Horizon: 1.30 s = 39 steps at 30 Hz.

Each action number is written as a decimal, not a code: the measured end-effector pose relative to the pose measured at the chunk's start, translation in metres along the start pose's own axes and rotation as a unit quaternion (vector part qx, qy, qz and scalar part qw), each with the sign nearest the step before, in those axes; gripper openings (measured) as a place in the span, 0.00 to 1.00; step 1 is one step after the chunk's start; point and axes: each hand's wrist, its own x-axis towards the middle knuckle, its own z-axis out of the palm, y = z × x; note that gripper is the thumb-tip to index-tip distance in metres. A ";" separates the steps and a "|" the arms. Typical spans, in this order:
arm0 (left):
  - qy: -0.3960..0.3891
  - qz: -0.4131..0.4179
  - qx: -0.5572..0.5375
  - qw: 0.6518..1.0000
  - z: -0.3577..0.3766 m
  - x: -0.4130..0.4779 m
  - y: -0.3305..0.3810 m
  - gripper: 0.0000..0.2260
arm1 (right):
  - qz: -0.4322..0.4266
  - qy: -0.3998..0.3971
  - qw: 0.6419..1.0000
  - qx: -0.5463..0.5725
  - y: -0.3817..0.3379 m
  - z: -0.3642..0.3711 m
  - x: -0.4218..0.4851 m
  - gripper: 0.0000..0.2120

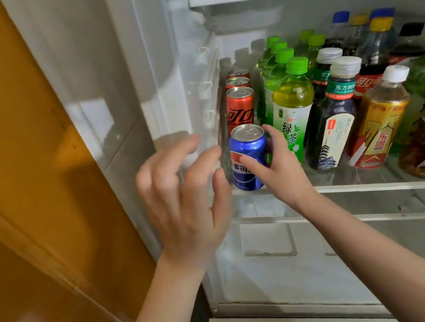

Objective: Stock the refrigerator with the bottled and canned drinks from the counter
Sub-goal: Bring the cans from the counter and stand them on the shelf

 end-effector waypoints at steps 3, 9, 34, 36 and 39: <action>0.025 -0.048 0.014 0.998 0.009 0.006 -0.007 0.23 | 0.020 0.005 1.000 0.003 0.001 0.005 0.002 0.33; 0.007 -0.160 -0.084 0.984 0.019 -0.005 -0.016 0.32 | 0.030 0.097 0.978 -0.183 0.006 0.021 -0.021 0.49; -0.014 -0.233 -0.140 0.962 0.026 -0.022 -0.018 0.35 | 0.104 0.128 0.956 -0.243 0.017 0.049 -0.004 0.31; -0.017 -0.232 -0.137 0.963 0.026 -0.022 -0.019 0.36 | 0.110 0.119 0.956 -0.244 0.018 0.048 -0.001 0.32; -0.020 -0.246 -0.126 0.961 0.027 -0.023 -0.021 0.38 | 0.113 0.109 0.958 -0.240 0.020 0.048 0.000 0.33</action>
